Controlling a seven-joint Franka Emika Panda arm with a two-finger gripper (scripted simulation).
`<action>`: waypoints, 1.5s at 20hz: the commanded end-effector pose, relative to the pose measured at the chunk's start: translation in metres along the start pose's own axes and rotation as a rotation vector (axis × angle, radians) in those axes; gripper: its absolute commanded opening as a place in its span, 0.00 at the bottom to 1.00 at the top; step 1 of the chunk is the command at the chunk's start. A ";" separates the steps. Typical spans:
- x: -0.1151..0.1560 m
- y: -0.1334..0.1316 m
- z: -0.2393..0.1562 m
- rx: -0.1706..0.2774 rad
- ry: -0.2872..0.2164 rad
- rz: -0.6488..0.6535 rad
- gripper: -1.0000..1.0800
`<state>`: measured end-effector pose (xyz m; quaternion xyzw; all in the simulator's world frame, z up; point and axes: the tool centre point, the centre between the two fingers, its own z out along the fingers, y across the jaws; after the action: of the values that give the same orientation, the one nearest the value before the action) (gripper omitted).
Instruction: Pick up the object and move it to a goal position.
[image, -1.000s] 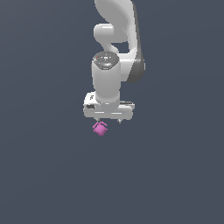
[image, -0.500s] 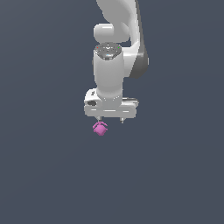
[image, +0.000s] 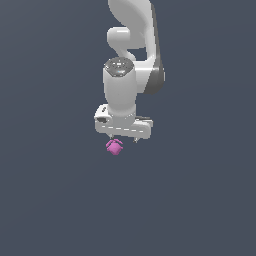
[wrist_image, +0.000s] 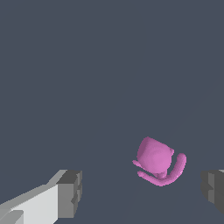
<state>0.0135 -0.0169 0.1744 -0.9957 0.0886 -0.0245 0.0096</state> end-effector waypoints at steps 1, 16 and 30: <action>-0.004 0.007 0.011 -0.002 -0.006 0.052 0.96; -0.035 0.055 0.076 -0.029 -0.039 0.409 0.96; -0.040 0.060 0.097 -0.033 -0.041 0.440 0.96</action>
<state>-0.0305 -0.0677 0.0800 -0.9529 0.3034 -0.0004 0.0002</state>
